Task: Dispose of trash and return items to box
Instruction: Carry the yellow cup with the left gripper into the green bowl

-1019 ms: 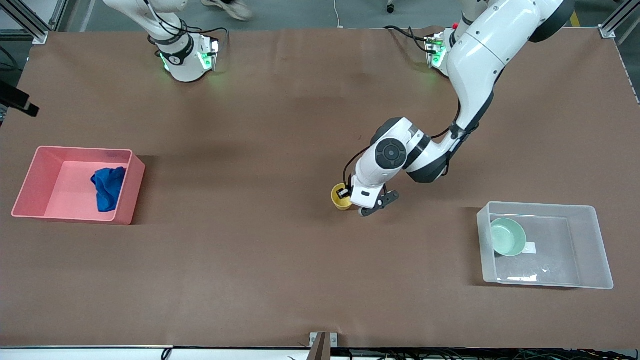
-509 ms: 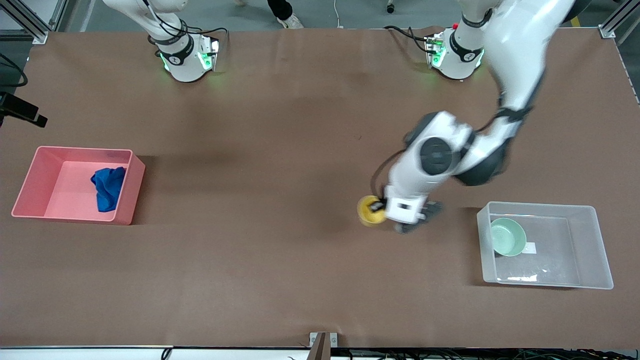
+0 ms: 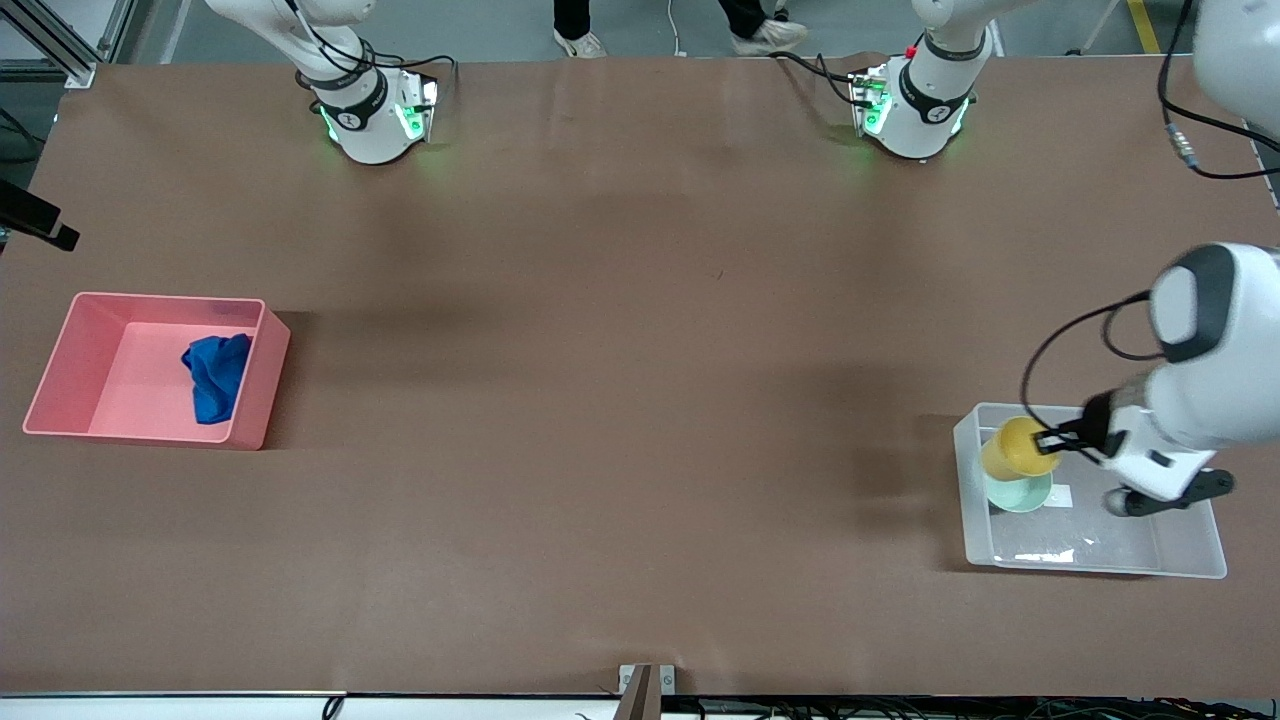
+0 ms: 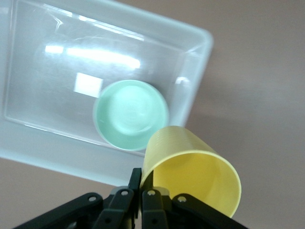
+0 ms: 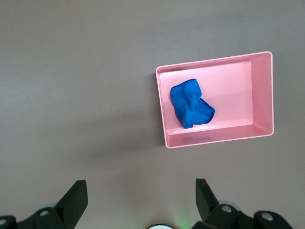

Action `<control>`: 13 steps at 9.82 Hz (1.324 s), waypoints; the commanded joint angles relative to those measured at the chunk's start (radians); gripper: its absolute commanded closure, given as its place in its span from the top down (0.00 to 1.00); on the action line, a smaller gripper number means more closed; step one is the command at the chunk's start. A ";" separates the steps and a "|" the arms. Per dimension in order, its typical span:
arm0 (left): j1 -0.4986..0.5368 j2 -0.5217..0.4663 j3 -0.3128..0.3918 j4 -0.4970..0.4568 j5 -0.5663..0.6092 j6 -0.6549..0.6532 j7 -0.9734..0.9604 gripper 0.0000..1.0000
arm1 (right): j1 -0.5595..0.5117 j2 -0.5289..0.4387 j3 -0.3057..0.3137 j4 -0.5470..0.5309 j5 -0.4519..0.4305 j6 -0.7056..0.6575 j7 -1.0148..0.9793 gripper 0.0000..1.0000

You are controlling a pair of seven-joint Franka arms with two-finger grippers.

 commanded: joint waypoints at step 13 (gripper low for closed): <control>0.039 0.120 0.009 -0.008 0.102 0.147 0.057 1.00 | 0.002 -0.011 -0.001 -0.006 0.000 -0.001 -0.008 1.00</control>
